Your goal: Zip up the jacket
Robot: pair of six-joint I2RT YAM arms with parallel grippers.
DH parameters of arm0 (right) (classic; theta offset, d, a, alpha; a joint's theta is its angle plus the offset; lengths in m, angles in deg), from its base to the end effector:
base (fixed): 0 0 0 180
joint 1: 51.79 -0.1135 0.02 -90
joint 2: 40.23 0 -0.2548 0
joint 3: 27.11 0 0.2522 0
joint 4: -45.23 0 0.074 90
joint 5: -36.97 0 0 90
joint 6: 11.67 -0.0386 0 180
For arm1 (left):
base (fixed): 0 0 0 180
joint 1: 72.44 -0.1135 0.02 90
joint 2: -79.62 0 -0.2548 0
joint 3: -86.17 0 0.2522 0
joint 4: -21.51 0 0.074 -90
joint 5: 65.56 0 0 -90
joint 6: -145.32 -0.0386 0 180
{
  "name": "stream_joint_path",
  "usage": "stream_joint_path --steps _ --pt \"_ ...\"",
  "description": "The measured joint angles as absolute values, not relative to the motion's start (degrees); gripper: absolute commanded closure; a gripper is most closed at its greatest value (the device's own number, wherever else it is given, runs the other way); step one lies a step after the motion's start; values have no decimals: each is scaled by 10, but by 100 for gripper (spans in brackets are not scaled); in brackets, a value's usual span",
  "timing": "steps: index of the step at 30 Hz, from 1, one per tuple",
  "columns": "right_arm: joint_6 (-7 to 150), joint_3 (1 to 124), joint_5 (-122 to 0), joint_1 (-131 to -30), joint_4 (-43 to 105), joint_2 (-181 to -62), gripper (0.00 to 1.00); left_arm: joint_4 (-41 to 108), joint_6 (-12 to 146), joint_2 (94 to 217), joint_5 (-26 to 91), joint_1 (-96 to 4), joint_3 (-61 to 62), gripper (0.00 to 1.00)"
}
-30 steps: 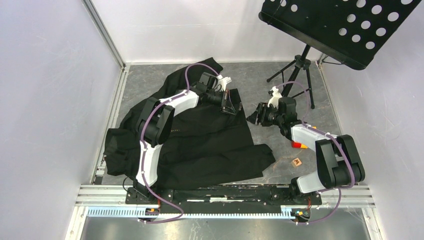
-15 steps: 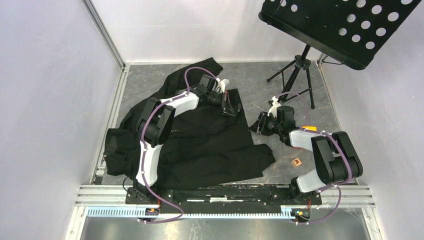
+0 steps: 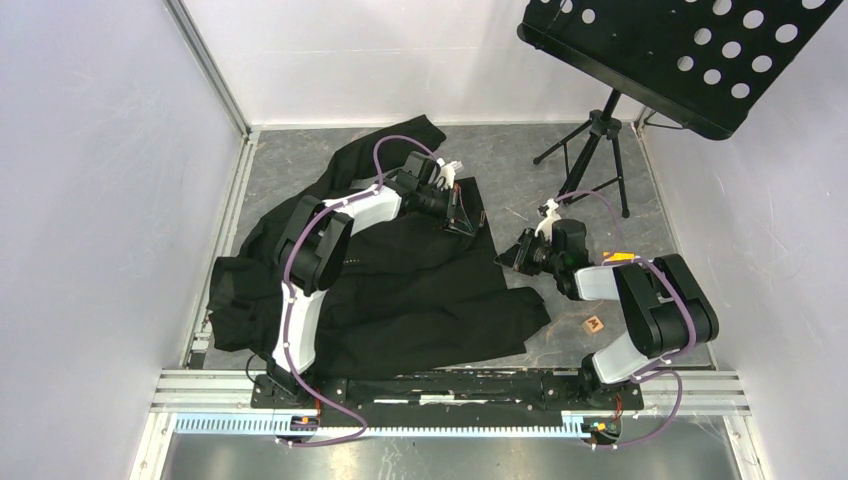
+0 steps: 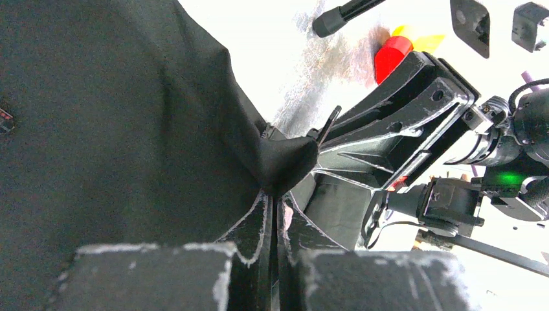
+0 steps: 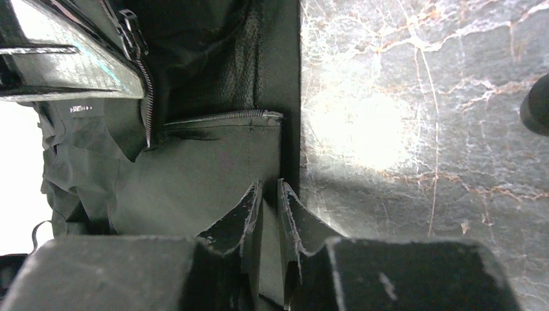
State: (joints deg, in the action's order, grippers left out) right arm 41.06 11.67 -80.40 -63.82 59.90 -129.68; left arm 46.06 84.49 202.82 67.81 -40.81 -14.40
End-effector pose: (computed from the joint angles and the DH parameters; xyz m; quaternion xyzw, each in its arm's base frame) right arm 0.2555 0.0726 0.1096 0.0843 0.8683 0.3756 0.3130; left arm 0.3792 -0.2647 0.1548 0.1534 0.8620 -0.4684 0.1185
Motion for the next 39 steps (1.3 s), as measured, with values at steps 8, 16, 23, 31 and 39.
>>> stream_joint_path --steps 8,16,23,31,39 --pt "380 111 -811 -641 662 -1300 85 461 845 2028 678 -408 -144 98" --pt "387 116 -805 -651 685 -1322 100 461 845 2028 679 -408 -144 98" --pt "476 168 -827 -656 644 -1326 100 518 771 2028 679 -408 -162 98" --pt "557 230 -921 -657 560 -1333 100 604 591 2012 678 -409 -187 98" --pt "571 228 -984 -657 535 -1333 100 629 498 2000 670 -410 -185 98"
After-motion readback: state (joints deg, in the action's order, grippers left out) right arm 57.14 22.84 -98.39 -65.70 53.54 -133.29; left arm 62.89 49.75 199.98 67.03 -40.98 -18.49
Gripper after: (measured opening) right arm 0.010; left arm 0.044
